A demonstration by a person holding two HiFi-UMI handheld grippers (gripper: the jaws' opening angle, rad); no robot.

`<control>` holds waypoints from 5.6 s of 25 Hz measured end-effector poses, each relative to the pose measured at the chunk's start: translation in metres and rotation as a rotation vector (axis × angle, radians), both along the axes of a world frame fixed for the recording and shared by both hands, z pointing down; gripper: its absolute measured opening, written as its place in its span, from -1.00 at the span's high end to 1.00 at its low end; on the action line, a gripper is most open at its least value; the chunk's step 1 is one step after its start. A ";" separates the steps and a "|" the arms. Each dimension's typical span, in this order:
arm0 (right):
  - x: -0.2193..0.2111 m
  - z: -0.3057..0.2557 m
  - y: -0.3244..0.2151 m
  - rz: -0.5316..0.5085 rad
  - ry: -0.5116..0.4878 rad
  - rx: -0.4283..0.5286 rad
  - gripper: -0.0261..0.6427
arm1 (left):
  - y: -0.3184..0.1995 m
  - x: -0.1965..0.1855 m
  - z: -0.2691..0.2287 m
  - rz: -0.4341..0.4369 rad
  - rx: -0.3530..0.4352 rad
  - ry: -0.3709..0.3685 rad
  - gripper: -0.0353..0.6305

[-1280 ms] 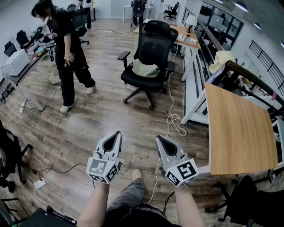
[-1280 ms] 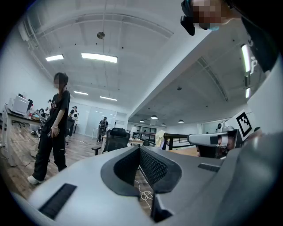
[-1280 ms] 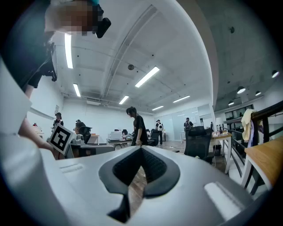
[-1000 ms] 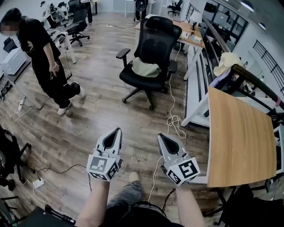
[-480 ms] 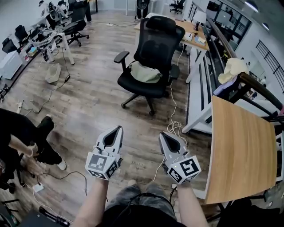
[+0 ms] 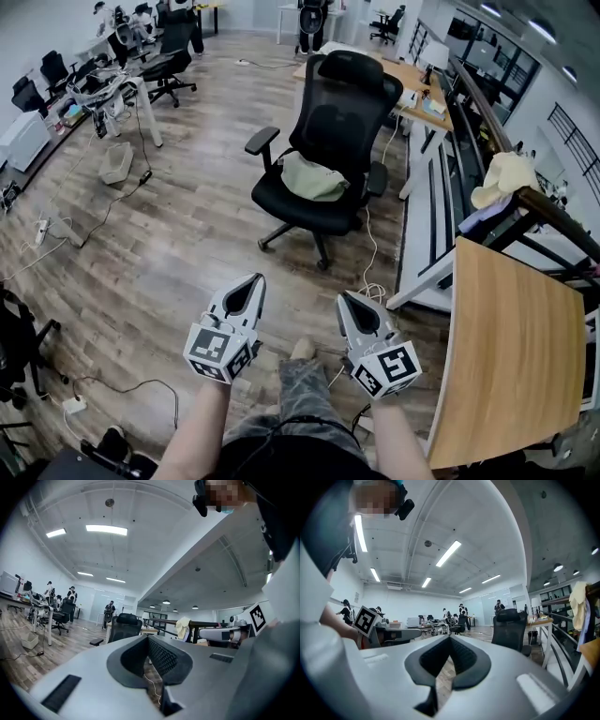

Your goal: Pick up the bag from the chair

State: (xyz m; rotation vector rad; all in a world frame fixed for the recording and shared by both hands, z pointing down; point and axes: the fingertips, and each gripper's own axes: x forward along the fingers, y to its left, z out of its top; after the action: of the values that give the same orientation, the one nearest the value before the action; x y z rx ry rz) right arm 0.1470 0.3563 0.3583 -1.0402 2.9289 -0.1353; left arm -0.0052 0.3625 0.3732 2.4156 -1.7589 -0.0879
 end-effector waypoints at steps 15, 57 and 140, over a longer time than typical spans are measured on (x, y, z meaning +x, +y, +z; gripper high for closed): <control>-0.023 0.010 -0.157 -0.047 0.020 -0.013 0.90 | -0.160 -0.007 0.008 0.031 -0.009 -0.006 0.90; -0.108 0.039 -0.419 0.110 0.017 -0.078 0.90 | -0.464 -0.056 0.040 0.270 -0.057 -0.027 0.90; -0.045 0.337 -0.592 0.734 -0.351 -0.648 0.64 | -0.642 -0.094 0.348 0.248 -0.627 0.332 0.58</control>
State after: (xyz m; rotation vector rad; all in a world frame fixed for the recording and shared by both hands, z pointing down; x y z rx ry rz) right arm 0.1023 -0.2356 0.6948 -1.8442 2.0417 -1.1344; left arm -0.0989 -0.2793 0.7215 1.9901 -1.1171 0.0781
